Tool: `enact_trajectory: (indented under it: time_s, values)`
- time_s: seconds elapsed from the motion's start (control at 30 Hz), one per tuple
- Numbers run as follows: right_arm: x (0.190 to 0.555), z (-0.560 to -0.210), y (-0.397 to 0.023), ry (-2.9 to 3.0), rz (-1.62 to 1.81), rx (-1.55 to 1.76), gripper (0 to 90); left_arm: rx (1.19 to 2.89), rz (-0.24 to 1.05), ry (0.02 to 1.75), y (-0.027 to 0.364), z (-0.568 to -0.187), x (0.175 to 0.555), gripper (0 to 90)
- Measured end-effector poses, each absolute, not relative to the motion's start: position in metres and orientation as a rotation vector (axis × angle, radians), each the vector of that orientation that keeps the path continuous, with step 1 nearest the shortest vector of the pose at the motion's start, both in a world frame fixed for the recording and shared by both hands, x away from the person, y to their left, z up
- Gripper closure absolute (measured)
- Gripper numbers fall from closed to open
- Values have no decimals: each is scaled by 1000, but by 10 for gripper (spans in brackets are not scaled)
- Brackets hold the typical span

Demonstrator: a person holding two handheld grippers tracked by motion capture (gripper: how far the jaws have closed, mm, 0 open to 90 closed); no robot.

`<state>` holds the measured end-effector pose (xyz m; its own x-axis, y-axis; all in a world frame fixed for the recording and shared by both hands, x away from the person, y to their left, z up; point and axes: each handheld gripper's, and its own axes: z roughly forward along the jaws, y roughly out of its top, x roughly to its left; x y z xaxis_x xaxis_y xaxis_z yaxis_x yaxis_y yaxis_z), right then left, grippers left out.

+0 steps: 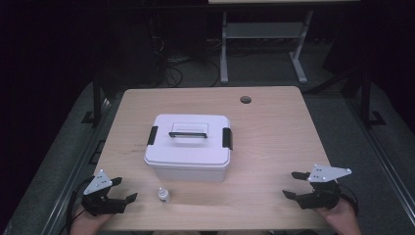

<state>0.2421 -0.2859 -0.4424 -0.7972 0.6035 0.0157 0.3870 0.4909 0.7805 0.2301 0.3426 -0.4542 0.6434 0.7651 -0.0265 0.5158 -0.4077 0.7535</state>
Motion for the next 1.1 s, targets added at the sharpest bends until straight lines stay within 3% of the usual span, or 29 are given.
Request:
enact_trajectory:
  time_s: [1.1]
  values:
    - [291,-363,-225,2660,1111,545,270,2087,428,983,346,-452,228,157]
